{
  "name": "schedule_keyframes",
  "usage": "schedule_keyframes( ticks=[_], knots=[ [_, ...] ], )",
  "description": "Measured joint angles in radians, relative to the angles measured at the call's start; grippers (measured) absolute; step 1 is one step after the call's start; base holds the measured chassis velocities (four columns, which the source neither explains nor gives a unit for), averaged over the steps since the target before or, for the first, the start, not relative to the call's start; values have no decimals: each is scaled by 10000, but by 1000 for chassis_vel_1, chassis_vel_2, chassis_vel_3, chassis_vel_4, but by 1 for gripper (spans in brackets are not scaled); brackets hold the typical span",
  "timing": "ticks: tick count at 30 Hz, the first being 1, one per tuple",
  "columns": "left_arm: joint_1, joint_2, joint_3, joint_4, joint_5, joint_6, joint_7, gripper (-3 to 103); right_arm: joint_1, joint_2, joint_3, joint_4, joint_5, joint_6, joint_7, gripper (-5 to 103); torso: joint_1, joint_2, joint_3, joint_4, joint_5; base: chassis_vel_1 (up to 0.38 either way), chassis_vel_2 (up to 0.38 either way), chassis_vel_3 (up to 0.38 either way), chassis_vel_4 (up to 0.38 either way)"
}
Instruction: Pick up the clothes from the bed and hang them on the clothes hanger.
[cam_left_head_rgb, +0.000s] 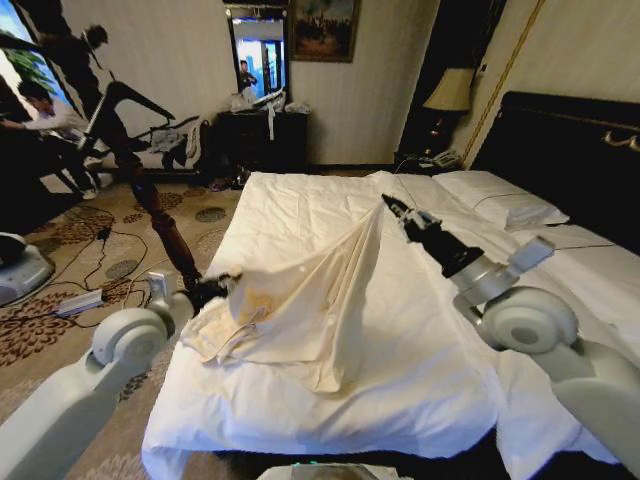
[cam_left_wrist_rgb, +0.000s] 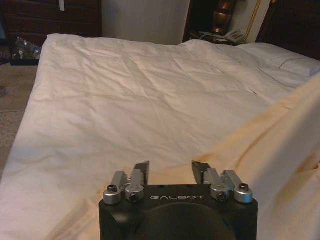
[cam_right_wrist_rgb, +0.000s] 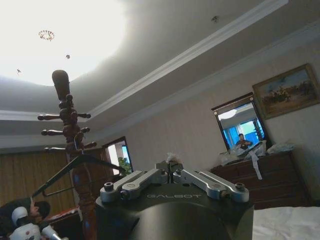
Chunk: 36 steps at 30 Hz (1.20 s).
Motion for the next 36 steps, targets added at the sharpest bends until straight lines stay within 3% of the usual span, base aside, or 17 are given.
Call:
schedule_keyframes(
  ticks=[4,5,6,8,9,10,12,13,16,18,21,25,26,28,30,35,36],
  knots=[
    [-356,162,-402,238,-96,-59,441,61,-221,16,209,116,1,9,0,0,0,0,0,-5,-5,0,0,0,0],
    [-545,244,-601,318,-297,-375,644,72,-295,33,274,154,-3,11,-5,0,1,0,0,-3,-3,0,0,0,0],
    [-545,244,-601,318,-297,-375,644,72,-295,33,274,154,-3,11,-5,0,1,0,0,-3,-3,0,0,0,0],
    [-1061,371,-784,555,-485,-1414,761,78,-400,80,362,197,-27,24,-26,0,0,0,0,-2,-3,0,0,0,0],
    [-1061,371,-784,555,-485,-1414,761,78,-400,80,362,197,-27,24,-26,0,0,0,0,-2,-3,0,0,0,0],
    [-1579,549,-942,803,-548,-2220,706,84,-466,114,403,242,-38,37,-50,0,0,0,0,-5,-5,0,0,0,0],
    [-2393,948,-996,1225,-529,-2973,671,93,-589,138,439,311,-81,53,-96,0,1,0,1,-1,-5,0,0,0,0],
    [-2393,948,-996,1225,-529,-2973,671,93,-589,138,439,311,-81,53,-96,0,1,0,1,-1,-5,0,0,0,0],
    [-4391,2052,-724,2649,160,-3924,518,100,-383,351,8,301,-338,74,-256,0,1,1,0,-15,-2,0,0,0,0],
    [-4681,2329,-711,3029,284,-4034,452,100,-124,502,-306,235,-361,83,-271,0,1,1,0,-15,-3,0,0,0,0],
    [-5504,3349,-613,4868,569,-4259,12,100,1331,1250,-1760,-149,-372,144,-302,0,2,0,2,12,-2,0,0,0,0],
    [-6590,3716,62,6150,389,-3971,321,100,1799,1645,-2148,-218,-417,157,-332,0,3,1,1,14,-19,0,0,0,0],
    [-6590,3716,62,6150,389,-3971,321,100,1799,1645,-2148,-218,-417,157,-332,0,3,1,1,14,-19,0,0,0,0],
    [-7409,3724,760,6622,381,-3893,639,100,1740,1734,-2160,-231,-478,157,-360,0,2,1,1,-8,0,0,0,0,0],
    [-7852,3635,1166,6818,379,-3881,702,100,1684,1757,-2158,-246,-510,157,-377,0,1,1,0,-8,4,0,0,0,0],
    [-11231,2318,4399,8330,179,-3536,564,100,1591,1830,-2172,-291,-600,159,-398,0,3,1,2,-2,-17,0,0,0,0],
    [-11231,2318,4399,8330,179,-3536,564,100,1591,1830,-2172,-291,-600,159,-398,0,3,1,2,-2,-17,0,0,0,0]
  ],
)
